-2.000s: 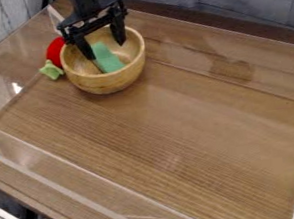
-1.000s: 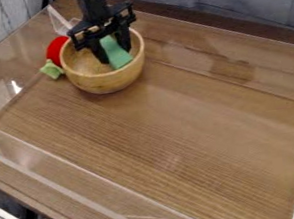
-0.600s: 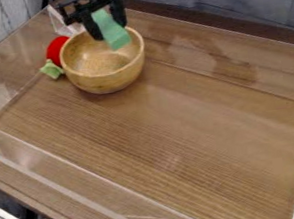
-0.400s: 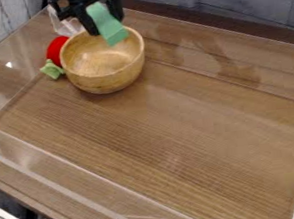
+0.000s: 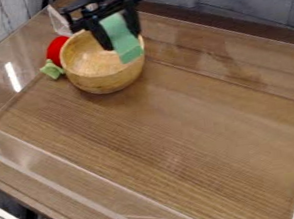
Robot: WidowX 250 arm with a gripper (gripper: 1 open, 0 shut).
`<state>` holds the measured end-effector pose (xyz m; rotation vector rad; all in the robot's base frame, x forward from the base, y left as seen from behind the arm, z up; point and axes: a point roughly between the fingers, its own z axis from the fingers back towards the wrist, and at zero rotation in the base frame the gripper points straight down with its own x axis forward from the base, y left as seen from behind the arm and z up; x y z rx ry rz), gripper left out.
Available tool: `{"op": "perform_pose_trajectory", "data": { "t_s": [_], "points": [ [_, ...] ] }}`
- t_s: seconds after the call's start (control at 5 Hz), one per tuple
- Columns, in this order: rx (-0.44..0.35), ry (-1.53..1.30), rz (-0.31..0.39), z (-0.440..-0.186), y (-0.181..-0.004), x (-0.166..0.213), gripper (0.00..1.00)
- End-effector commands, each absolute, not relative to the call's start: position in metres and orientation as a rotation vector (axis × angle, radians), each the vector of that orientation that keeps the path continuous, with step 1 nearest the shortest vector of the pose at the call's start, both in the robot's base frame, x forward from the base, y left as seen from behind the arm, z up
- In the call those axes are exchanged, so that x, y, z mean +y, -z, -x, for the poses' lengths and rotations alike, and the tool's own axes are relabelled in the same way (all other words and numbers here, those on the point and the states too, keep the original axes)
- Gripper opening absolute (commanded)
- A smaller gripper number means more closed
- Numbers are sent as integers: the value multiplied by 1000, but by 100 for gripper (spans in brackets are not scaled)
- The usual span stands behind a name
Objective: Remove the green stick from the brown bowl and put it on the table
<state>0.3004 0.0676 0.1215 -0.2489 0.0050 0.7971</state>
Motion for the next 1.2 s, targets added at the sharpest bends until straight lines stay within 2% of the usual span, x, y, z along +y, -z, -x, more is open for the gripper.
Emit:
{"op": "perform_pose_trajectory", "data": {
  "t_s": [0.0,0.2,0.6,0.8,1.0],
  "points": [
    [-58,-710,258,-296,-140,51,0],
    [-40,-579,254,-283,-144,19,0],
    [-9,-300,207,-255,-132,-42,0],
    [11,-230,176,-243,-123,-50,0],
    [24,-212,157,-243,-114,-65,0]
  ]
}}
